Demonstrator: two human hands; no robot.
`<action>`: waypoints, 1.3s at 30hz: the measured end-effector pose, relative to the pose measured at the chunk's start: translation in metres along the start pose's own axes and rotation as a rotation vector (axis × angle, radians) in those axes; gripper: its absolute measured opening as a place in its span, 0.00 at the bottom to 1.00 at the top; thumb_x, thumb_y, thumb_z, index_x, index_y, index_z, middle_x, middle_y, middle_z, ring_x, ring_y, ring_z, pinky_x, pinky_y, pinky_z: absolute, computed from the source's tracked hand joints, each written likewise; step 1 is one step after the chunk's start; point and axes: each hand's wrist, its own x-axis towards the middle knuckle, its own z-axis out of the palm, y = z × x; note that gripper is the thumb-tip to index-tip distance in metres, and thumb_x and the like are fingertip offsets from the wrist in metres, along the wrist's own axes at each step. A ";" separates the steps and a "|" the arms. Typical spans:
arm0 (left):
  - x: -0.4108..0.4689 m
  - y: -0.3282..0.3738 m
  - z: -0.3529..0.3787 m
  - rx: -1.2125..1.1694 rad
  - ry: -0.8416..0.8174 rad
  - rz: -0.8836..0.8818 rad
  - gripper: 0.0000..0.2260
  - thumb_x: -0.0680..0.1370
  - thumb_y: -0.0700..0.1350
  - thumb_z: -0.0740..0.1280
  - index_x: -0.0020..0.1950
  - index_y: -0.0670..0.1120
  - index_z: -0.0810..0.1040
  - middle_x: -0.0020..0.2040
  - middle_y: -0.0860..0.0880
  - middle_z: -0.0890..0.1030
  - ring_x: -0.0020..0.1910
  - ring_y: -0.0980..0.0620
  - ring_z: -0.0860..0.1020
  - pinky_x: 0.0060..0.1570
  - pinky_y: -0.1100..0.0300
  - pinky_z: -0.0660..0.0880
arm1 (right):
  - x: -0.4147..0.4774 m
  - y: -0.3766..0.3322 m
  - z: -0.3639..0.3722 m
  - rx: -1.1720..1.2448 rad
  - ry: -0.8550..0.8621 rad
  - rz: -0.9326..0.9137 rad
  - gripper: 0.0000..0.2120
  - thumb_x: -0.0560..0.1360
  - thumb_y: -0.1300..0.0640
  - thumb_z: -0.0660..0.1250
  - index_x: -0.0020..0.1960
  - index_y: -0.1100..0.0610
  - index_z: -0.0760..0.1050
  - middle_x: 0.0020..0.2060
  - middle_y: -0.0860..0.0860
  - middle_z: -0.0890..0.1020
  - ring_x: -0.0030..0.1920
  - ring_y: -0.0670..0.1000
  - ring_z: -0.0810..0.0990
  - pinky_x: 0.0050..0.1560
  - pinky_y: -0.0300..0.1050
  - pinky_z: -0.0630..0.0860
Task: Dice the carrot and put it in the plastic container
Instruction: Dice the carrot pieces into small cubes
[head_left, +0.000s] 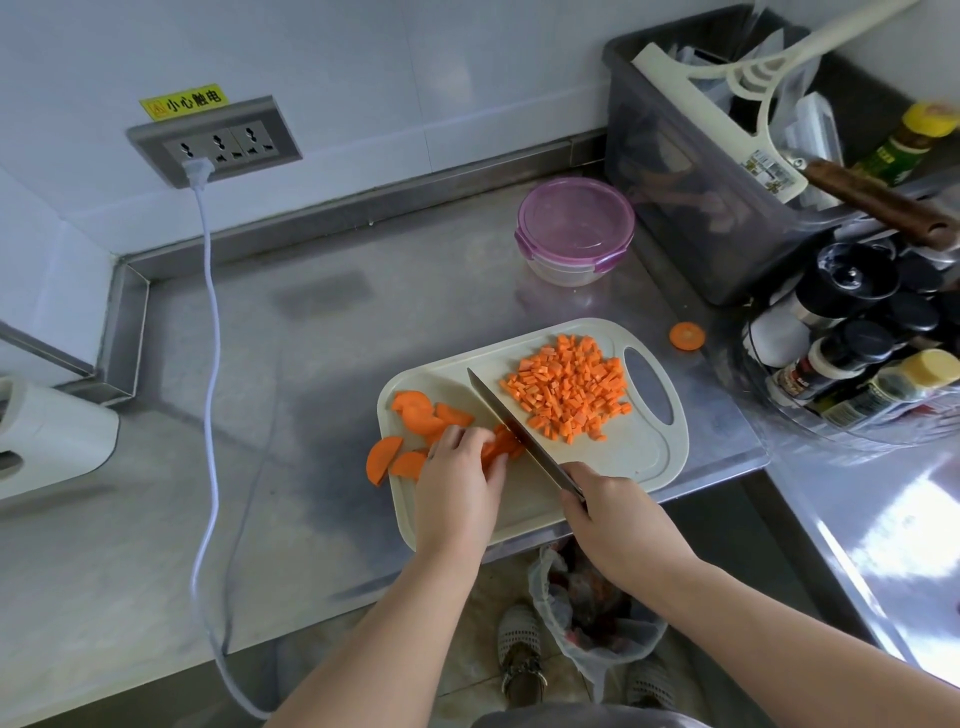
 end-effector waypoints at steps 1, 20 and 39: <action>0.002 0.001 -0.001 0.004 -0.007 -0.004 0.06 0.74 0.45 0.71 0.49 0.47 0.80 0.47 0.51 0.78 0.45 0.50 0.78 0.39 0.58 0.76 | 0.000 0.000 0.000 0.002 0.000 -0.002 0.15 0.82 0.53 0.54 0.68 0.51 0.68 0.49 0.51 0.81 0.47 0.52 0.81 0.48 0.50 0.80; 0.004 -0.001 -0.001 0.136 -0.136 0.011 0.15 0.78 0.50 0.66 0.63 0.48 0.77 0.60 0.51 0.75 0.60 0.51 0.74 0.51 0.60 0.74 | 0.000 0.000 0.001 0.016 0.007 0.001 0.16 0.82 0.54 0.54 0.68 0.51 0.68 0.48 0.51 0.81 0.45 0.51 0.80 0.46 0.49 0.80; 0.000 -0.007 -0.003 0.039 -0.039 0.128 0.08 0.71 0.44 0.74 0.49 0.45 0.80 0.51 0.51 0.78 0.46 0.49 0.80 0.36 0.58 0.74 | -0.004 -0.003 -0.003 0.008 0.062 -0.072 0.15 0.82 0.53 0.53 0.66 0.51 0.69 0.41 0.51 0.79 0.40 0.54 0.78 0.42 0.51 0.76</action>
